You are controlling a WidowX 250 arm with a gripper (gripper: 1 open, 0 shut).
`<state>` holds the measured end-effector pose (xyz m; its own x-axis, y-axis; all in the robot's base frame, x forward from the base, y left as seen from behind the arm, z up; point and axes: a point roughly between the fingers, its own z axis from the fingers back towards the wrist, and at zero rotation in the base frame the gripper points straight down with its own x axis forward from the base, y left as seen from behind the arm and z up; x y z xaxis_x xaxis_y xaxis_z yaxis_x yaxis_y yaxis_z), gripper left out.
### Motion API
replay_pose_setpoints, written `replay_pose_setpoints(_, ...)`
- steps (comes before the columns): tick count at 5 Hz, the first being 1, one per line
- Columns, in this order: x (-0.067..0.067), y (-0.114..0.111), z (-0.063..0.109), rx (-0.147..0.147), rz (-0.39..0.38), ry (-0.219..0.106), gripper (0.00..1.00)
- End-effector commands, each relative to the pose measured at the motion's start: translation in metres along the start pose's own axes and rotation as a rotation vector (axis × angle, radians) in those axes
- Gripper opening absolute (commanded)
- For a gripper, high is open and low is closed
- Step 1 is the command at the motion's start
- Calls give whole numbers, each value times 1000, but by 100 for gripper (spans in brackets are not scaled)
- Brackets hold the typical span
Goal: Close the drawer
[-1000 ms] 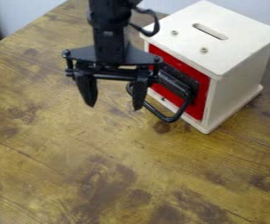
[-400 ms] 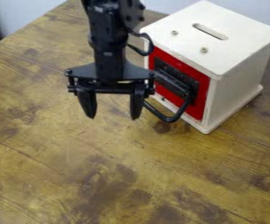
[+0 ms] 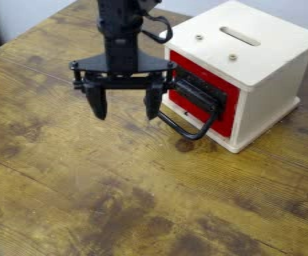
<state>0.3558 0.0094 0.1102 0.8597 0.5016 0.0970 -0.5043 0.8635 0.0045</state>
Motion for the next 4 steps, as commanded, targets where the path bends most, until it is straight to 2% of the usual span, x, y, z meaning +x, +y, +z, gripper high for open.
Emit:
replay_pose_setpoints(1, 9, 2, 23, -32, -22, -55, 100)
replay_pose_setpoints(3, -21, -5, 43, -51, -55, -69, 100)
replay_pose_setpoints(4, -26, -6, 44, -36, -52, -68, 100)
